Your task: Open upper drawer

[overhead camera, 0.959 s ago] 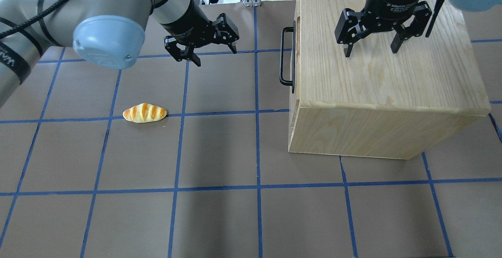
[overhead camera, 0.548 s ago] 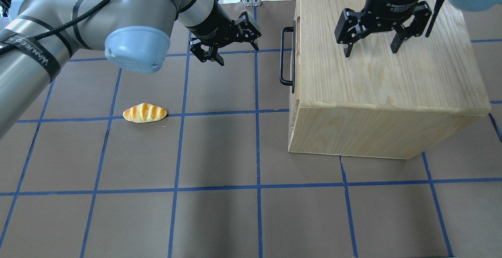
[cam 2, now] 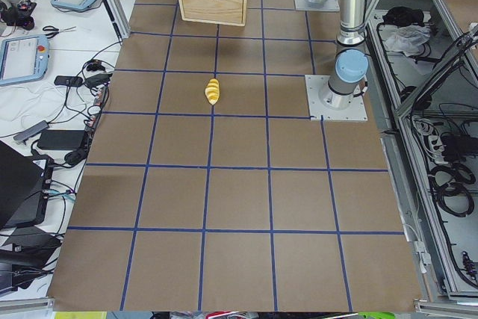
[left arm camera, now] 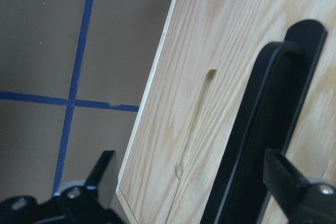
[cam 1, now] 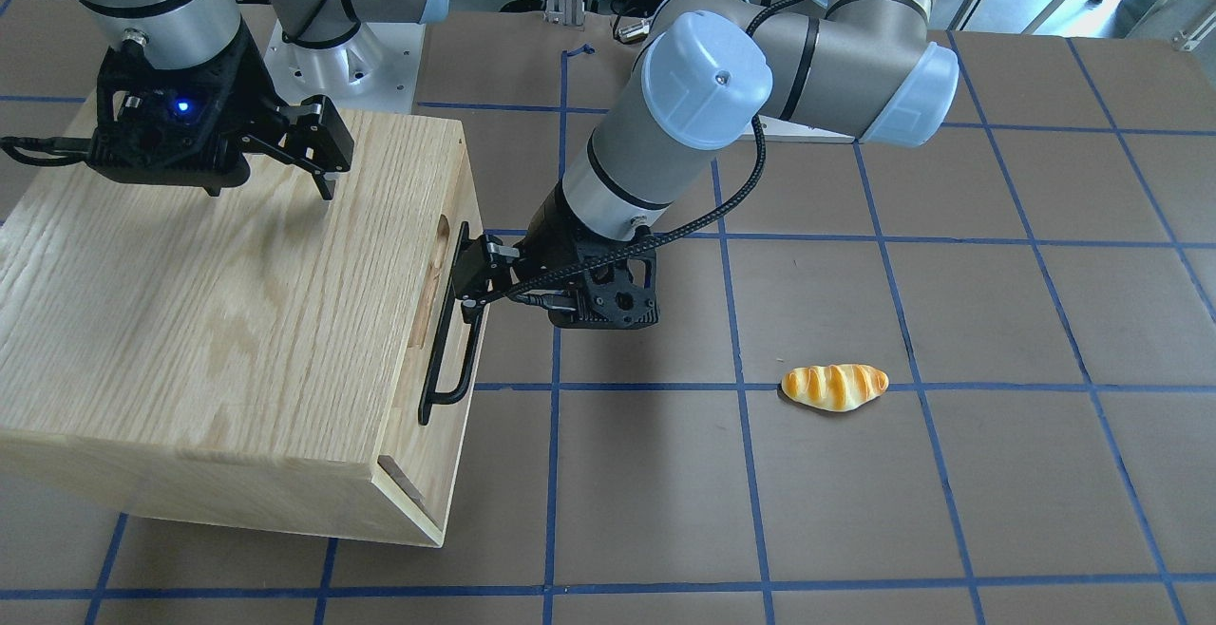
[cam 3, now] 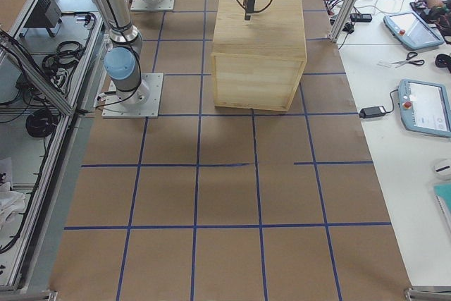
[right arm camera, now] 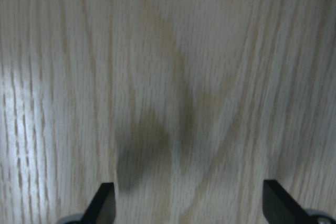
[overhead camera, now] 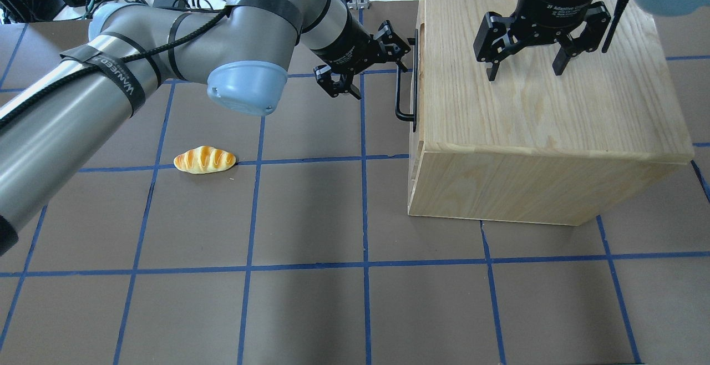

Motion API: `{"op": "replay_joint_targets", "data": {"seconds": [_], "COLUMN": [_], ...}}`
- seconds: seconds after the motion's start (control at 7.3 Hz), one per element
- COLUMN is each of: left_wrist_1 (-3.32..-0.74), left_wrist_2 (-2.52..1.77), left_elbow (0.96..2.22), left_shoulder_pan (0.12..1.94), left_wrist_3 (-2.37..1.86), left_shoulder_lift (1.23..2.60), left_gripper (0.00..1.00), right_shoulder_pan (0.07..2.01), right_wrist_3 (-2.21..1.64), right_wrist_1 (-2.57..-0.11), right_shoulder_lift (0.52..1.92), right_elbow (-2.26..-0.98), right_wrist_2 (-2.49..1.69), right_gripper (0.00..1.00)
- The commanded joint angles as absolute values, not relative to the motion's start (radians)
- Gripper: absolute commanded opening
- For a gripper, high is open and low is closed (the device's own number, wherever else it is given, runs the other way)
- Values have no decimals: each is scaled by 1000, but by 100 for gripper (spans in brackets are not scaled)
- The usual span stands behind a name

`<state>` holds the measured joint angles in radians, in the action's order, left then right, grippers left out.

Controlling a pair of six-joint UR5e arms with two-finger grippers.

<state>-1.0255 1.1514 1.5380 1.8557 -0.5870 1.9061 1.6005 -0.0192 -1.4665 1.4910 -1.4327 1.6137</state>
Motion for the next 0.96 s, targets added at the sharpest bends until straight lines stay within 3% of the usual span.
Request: {"op": "replay_joint_targets", "data": {"seconds": [0.0,0.82], "left_wrist_1": [-1023,-1029], "left_wrist_2": [1152,1177], "left_elbow": [1539,1549], "left_shoulder_pan": [1867,1868], "left_wrist_3": [-586,-531], "left_shoulder_lift": [1916,1922], "left_gripper": [100,100], "right_shoulder_pan": [1601,1601], "right_wrist_3": [-20,-18], "right_wrist_1": [-1466,-1466], "right_shoulder_lift": [1491,1491], "right_elbow": [-1433,-1433], "right_wrist_2": [1614,1614], "right_gripper": [100,100]}}
